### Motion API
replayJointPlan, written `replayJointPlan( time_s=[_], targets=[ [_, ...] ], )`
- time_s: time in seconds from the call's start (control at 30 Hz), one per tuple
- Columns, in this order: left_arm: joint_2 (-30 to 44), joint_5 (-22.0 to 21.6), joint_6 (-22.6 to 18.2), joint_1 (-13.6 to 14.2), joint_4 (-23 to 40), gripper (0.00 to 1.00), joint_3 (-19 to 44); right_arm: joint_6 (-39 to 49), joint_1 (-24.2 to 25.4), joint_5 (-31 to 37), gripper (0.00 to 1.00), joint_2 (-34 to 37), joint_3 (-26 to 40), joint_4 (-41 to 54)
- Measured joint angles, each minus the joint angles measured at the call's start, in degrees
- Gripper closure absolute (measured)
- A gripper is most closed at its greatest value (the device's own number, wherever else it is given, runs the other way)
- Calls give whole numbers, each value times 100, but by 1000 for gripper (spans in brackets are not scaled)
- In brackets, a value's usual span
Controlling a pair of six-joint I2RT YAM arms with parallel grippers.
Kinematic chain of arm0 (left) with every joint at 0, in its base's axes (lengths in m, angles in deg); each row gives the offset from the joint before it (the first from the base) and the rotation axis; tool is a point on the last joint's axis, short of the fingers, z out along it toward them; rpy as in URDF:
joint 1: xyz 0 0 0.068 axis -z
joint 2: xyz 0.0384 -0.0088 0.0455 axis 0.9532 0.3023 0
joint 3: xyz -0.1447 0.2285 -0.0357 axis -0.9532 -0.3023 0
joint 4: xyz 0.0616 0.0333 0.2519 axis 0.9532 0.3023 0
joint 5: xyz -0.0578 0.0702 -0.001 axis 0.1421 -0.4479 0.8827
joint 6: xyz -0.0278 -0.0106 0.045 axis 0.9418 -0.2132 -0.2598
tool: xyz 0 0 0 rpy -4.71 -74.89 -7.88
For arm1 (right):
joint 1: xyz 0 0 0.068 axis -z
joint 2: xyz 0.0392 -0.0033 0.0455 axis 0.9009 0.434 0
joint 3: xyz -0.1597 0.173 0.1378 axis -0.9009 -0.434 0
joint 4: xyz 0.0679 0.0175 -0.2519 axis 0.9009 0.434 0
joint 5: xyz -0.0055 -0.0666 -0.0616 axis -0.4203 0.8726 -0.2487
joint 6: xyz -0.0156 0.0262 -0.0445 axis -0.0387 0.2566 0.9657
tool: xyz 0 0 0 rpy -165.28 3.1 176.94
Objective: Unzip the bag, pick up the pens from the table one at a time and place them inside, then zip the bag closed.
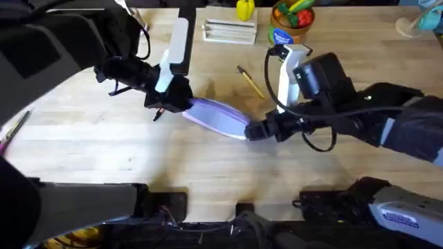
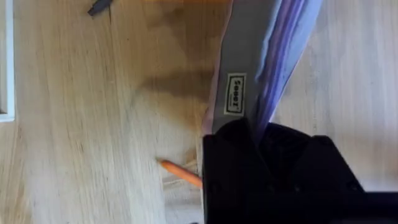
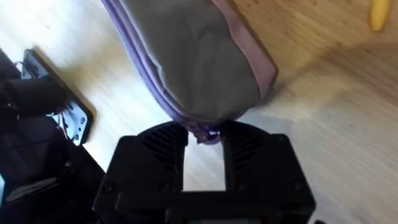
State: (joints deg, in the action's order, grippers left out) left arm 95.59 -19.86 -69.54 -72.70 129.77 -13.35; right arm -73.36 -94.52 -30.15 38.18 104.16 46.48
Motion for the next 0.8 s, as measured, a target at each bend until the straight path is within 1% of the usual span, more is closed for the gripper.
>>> replayJointPlan(
  time_s=[0.2, 0.37, 0.4, 0.47, 0.8],
  targets=[
    [0, 0, 0, 0, 0, 959, 0, 0, 0, 4, 741, 0, 0, -2],
    [0, 0, 0, 0, -1, 959, 0, -77, 0, 4, 788, 0, 0, -5],
    [0, 0, 0, 0, 0, 959, 0, -173, 0, 4, 831, 0, 0, -13],
    [0, 0, 0, 0, 0, 959, 0, -201, 0, 4, 859, 0, 0, -20],
    [0, 0, 0, 0, 0, 959, 0, -350, 0, -2, 876, -5, 0, -17]
  ],
)
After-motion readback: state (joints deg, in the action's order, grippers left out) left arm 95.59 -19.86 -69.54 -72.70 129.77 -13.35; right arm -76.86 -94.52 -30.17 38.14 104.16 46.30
